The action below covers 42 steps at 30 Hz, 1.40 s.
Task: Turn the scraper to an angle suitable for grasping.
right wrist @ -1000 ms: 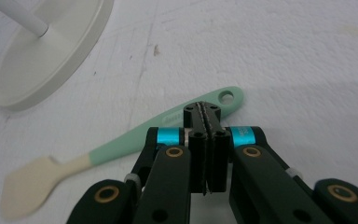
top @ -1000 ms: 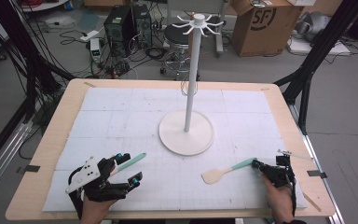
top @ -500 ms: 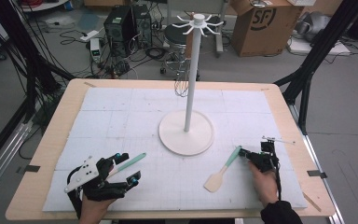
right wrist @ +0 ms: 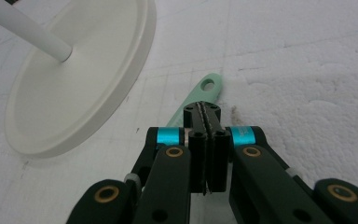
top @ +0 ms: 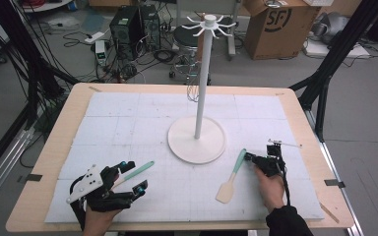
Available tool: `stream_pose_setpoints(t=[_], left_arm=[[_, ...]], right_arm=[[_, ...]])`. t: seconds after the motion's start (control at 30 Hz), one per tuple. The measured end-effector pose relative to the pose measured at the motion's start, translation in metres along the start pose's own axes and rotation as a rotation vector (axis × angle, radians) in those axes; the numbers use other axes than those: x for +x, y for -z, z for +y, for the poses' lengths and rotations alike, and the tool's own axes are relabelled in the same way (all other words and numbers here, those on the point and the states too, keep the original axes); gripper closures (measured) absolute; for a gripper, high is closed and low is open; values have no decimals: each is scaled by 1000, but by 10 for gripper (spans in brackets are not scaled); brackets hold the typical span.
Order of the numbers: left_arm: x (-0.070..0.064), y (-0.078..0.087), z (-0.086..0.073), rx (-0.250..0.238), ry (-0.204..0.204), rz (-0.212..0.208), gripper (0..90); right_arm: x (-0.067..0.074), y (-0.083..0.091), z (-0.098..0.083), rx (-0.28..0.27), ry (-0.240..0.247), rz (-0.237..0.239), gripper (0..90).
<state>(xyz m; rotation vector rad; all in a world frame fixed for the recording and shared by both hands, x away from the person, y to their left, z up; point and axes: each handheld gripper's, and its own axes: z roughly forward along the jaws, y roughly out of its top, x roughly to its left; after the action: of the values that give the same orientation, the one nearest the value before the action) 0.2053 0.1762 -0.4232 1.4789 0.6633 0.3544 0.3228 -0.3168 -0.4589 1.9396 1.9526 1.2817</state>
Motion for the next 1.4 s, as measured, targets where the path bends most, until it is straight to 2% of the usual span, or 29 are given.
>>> stream_pose_setpoints(t=[0.2, 0.47, 0.53, 0.6, 0.83, 1.0, 1.23, 1.4], left_arm=[[-2, 1, 1, -1, -9, -1, 234], [-5, 3, 2, -19, -8, -14, 236], [-5, 3, 2, -18, -7, -13, 236], [-5, 3, 2, -19, -6, -17, 236], [-5, 4, 3, -23, -9, -17, 236], [-5, 4, 3, -22, -9, -14, 238], [-7, 3, 3, -22, -11, -12, 238], [-7, 2, 3, -17, -9, -13, 238]], right_arm=[[18, 8, -12, -10, 7, 67, 900], [61, 4, -42, 41, 65, 160, 900], [67, 3, -49, 49, 87, 162, 900], [72, 2, -53, 65, 85, 161, 900], [71, 0, -60, 86, 94, 144, 900], [71, 8, -63, 98, 133, 116, 900], [60, 22, -65, 107, 130, 78, 900], [45, 34, -65, 94, 121, 52, 900]])
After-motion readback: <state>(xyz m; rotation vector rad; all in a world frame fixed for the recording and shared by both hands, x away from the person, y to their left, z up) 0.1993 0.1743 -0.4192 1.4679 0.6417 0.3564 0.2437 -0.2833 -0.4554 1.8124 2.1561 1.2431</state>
